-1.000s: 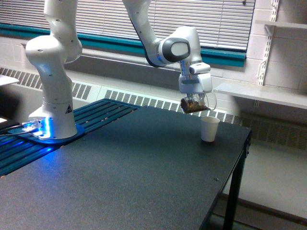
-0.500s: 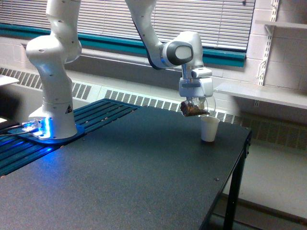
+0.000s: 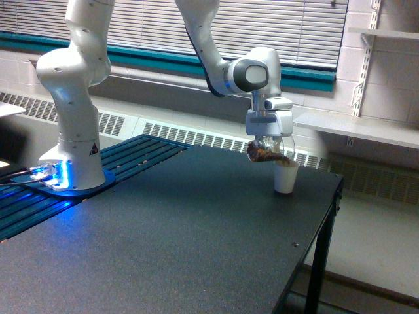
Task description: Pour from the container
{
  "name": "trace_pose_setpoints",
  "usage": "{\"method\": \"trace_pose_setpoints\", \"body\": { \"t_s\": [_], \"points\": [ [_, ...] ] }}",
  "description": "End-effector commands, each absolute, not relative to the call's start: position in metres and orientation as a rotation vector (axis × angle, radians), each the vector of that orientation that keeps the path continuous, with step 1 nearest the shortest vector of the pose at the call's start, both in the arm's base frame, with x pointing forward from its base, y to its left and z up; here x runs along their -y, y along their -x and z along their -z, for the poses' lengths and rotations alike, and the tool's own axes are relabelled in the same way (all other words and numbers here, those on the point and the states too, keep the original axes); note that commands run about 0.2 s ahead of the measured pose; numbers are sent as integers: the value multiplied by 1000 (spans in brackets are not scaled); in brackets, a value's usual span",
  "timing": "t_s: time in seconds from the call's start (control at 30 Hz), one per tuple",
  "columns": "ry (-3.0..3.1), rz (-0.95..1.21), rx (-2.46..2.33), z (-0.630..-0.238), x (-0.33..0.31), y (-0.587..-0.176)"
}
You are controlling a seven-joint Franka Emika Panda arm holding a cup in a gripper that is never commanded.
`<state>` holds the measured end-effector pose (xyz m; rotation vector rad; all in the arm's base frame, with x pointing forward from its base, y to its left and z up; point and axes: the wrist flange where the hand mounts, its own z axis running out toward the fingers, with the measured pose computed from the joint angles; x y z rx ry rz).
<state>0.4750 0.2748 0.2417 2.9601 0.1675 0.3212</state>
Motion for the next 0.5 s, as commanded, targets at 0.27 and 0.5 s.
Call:
{"method": "trace_pose_setpoints", "body": {
  "t_s": [0.27,0.5],
  "points": [
    [-2922,-298,-205,-240,-288,-479],
    [-2912,-288,-206,-238,-290,-480]
  ]
}}
